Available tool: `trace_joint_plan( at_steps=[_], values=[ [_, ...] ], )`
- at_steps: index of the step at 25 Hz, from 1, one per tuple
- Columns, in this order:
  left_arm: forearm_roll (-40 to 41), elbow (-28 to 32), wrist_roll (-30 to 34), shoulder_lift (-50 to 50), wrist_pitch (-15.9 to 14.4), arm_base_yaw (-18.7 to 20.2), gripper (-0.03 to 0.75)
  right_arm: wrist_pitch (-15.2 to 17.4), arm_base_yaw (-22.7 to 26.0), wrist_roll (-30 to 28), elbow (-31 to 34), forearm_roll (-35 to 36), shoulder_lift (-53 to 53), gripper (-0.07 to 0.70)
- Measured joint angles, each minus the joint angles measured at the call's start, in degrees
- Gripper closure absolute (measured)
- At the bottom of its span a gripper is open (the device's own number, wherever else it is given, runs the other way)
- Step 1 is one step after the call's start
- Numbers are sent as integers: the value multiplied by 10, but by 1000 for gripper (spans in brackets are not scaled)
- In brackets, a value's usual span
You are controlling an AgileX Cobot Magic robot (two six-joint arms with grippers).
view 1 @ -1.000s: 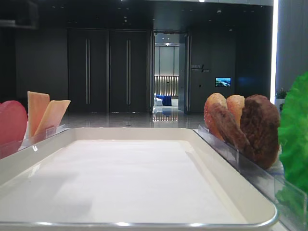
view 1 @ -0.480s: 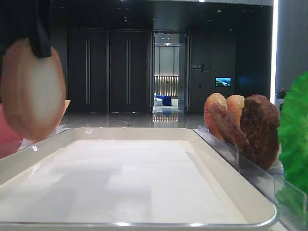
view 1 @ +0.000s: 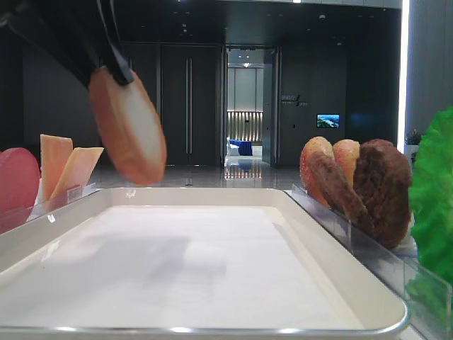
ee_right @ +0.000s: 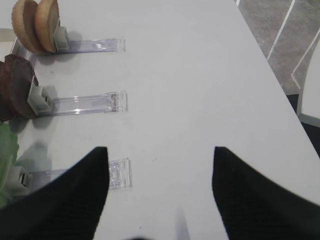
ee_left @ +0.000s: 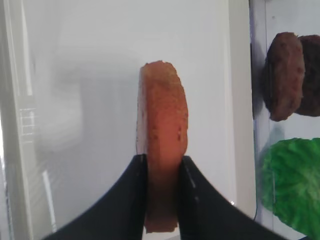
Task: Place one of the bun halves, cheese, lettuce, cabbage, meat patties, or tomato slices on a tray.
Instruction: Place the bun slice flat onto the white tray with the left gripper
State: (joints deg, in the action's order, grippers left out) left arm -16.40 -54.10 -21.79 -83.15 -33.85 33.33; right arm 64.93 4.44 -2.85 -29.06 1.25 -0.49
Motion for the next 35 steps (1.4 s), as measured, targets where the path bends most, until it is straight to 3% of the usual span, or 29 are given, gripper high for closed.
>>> trace_joint_plan(
  at_steps=[4,7,16,25,35],
  values=[
    [-200,31,205,-5,87,-19,585,0,0,0,0,0,0,202],
    [-276,32,265,-22,116,-20,585,0,0,0,0,0,0,202],
    [-325,32,303,-105,116,-21,585,0,0,0,0,0,0,202],
    [-468,32,445,-138,121,-21,585,0,0,0,0,0,0,202],
    [-484,32,460,-147,126,-21,585,0,0,0,0,0,0,202]
  ],
)
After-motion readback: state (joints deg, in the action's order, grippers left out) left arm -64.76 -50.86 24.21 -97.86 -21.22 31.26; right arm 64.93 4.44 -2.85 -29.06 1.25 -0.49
